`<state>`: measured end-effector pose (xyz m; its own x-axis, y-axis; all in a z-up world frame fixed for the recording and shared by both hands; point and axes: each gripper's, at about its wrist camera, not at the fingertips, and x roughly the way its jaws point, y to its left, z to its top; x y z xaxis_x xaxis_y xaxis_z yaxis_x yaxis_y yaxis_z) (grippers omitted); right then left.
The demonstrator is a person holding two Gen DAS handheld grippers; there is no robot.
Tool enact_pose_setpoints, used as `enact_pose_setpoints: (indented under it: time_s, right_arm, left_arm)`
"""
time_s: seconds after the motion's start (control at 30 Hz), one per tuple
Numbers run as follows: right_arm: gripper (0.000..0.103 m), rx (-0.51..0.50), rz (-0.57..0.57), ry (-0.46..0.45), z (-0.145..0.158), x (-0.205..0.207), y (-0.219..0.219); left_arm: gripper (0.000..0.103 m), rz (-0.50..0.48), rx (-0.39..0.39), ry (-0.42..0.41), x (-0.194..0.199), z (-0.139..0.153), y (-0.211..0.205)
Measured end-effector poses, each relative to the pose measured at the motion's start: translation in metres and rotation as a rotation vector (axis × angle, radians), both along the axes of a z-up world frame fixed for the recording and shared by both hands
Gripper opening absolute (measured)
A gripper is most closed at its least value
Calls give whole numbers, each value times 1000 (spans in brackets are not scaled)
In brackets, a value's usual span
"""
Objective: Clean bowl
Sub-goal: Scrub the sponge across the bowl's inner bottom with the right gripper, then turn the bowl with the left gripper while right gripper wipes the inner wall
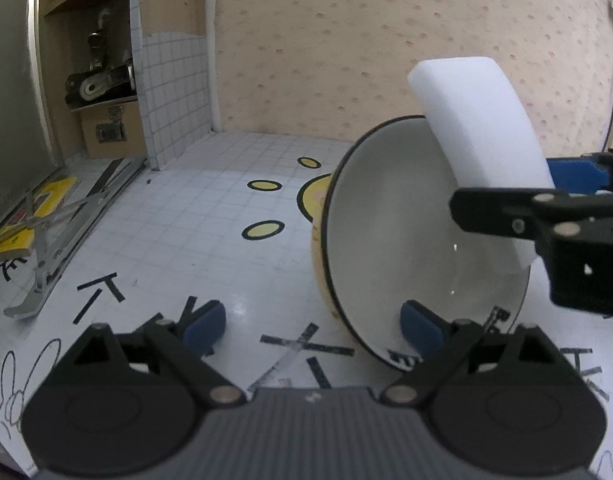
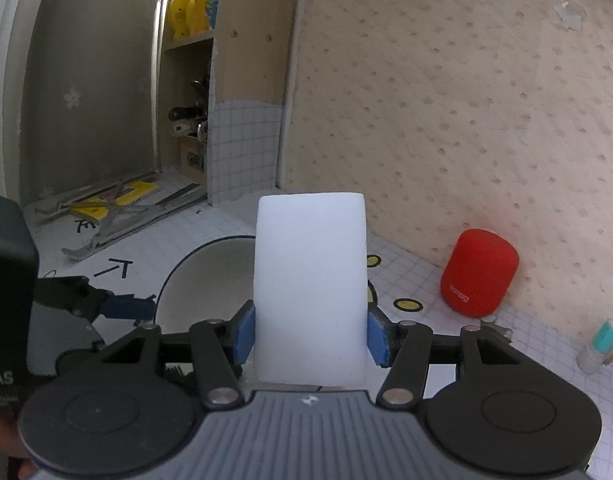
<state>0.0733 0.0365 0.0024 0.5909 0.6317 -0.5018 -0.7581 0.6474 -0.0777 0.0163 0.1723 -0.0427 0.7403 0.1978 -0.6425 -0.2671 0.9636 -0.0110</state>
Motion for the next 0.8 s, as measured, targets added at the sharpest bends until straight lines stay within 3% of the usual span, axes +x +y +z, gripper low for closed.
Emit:
enact_pose_setpoints:
  time_s: [0.17, 0.5, 0.8]
  right_arm:
    - [54, -9, -14, 21, -12, -5, -12]
    - [54, 4, -1, 0, 0, 0, 4]
    - [54, 2, 2, 20, -7, 0, 1]
  left_arm:
    - [95, 0, 0, 0, 0, 0, 0]
    - [95, -2, 2, -2, -1, 0, 1]
    - [96, 6, 4, -2, -3, 0, 3]
